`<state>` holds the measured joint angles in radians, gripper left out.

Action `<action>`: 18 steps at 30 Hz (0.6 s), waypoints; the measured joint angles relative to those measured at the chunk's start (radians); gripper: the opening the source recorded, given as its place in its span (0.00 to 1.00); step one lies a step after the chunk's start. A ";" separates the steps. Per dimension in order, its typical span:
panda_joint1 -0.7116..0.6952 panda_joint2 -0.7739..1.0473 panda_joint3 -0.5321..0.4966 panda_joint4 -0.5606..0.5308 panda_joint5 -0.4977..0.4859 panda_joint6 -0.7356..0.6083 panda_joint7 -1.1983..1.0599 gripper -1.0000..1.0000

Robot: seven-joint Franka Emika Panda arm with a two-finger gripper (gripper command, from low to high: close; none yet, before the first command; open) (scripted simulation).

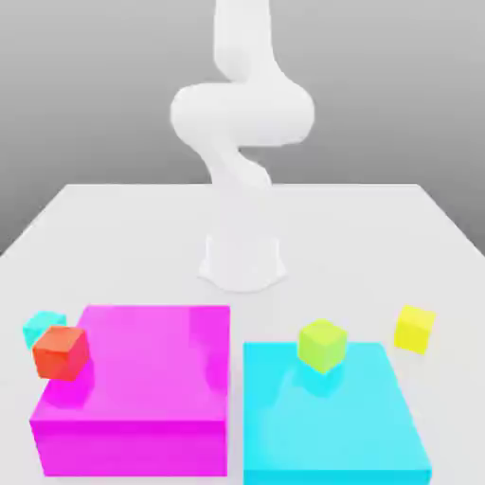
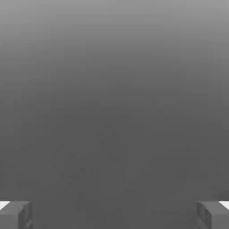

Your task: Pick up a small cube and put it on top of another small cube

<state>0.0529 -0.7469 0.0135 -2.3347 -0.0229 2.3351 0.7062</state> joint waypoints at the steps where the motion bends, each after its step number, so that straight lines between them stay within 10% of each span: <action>1: 0.023 0.023 0.005 -0.015 -0.010 0.015 -0.041 0.50; 18: 0.367 0.389 0.054 -0.249 -0.106 0.251 -0.720 0.50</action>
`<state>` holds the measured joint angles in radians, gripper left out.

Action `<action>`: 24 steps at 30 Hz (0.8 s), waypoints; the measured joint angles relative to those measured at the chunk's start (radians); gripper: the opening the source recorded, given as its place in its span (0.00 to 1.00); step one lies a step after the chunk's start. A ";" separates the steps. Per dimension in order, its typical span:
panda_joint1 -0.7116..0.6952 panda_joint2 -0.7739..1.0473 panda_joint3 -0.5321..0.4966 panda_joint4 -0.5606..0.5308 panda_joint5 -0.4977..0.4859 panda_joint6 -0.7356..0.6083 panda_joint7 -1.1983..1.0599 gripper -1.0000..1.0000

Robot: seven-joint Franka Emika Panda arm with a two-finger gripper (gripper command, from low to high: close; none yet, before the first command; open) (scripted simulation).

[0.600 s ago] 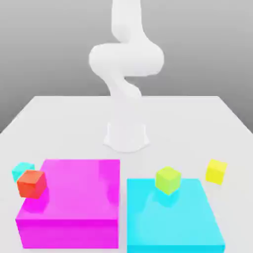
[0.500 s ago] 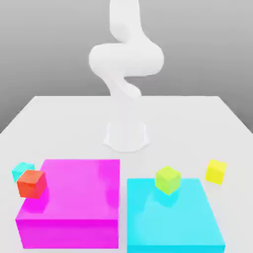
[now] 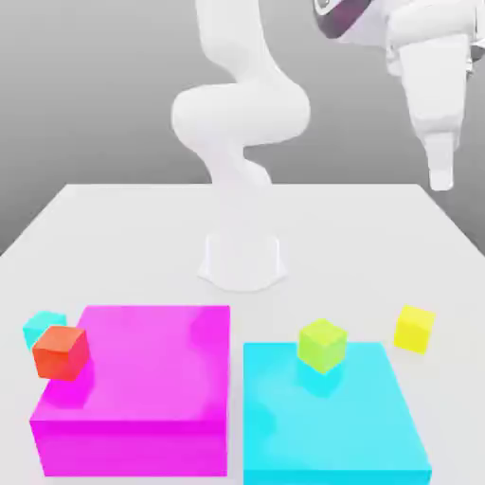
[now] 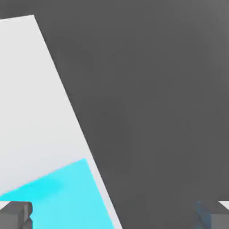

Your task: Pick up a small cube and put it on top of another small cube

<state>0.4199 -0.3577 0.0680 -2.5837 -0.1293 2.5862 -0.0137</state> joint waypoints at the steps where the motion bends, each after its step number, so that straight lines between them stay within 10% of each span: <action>1: 0.020 0.021 0.002 -0.014 -0.002 0.014 -0.043 0.50; 24: 0.384 0.524 0.040 -0.221 0.059 0.389 -0.834 0.50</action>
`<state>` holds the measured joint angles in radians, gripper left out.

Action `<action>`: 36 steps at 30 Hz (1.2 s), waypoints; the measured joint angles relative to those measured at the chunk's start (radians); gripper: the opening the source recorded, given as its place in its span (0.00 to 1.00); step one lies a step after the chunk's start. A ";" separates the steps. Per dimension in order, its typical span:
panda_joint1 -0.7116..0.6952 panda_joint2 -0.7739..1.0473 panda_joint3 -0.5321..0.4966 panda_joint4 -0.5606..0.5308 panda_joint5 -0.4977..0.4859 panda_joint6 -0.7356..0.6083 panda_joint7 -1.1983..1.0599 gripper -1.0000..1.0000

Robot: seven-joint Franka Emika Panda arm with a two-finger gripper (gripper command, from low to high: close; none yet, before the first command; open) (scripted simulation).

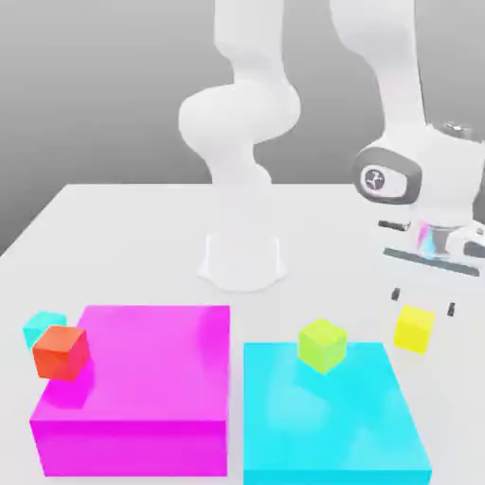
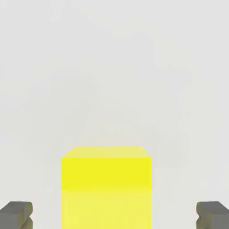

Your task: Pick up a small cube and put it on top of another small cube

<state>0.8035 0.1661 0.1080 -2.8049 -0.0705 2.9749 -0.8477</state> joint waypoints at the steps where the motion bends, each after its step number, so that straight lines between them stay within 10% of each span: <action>1: 0.010 0.028 -0.014 0.005 -0.015 0.022 0.010 0.50; 3: 0.043 0.084 -0.053 0.013 -0.035 0.068 0.024 0.50; 4: 0.055 0.103 -0.066 0.016 -0.041 0.083 0.028 0.00; 21: 0.011 -0.132 0.006 -0.013 0.067 -0.118 -0.048 0.00; 36: -0.420 -0.012 -0.322 0.286 0.042 -0.206 -0.105 0.00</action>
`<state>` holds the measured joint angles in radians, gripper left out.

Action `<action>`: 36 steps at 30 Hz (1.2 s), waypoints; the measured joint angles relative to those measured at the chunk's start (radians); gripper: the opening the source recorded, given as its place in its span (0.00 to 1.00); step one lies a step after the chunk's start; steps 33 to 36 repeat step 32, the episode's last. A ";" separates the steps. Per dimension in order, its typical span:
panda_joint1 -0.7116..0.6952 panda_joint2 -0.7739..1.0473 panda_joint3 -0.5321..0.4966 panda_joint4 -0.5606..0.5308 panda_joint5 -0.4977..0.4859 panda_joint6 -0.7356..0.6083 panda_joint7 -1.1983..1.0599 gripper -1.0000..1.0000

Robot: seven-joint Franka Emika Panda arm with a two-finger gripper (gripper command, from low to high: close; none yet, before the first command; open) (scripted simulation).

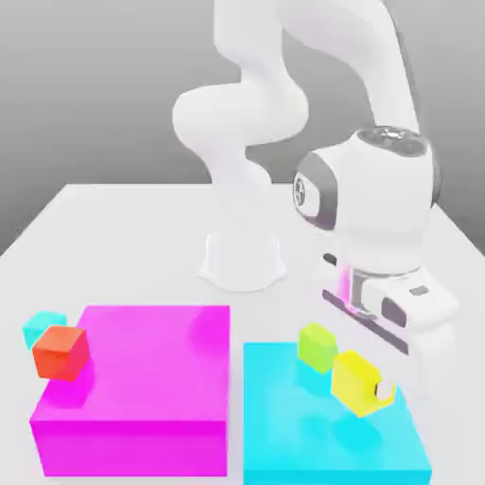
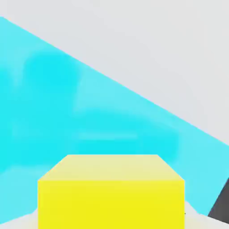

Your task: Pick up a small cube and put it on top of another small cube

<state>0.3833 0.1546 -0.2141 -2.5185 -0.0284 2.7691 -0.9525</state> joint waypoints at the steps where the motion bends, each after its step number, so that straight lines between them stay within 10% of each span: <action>1: -0.026 0.010 -0.027 0.019 -0.001 -0.005 -0.005 0.00; 11: -0.272 0.086 -0.270 0.156 -0.007 -0.044 -0.057 0.00; 22: -0.634 -0.229 -0.534 -0.173 -0.120 -0.123 -0.198 0.00; 28: -0.672 -0.035 -0.419 -0.197 0.252 0.035 -0.482 0.00; 29: -0.700 -0.005 -0.381 -0.194 0.307 0.056 -0.522 1.00; 36: -0.700 -0.005 -0.381 -0.194 0.307 0.056 -0.522 1.00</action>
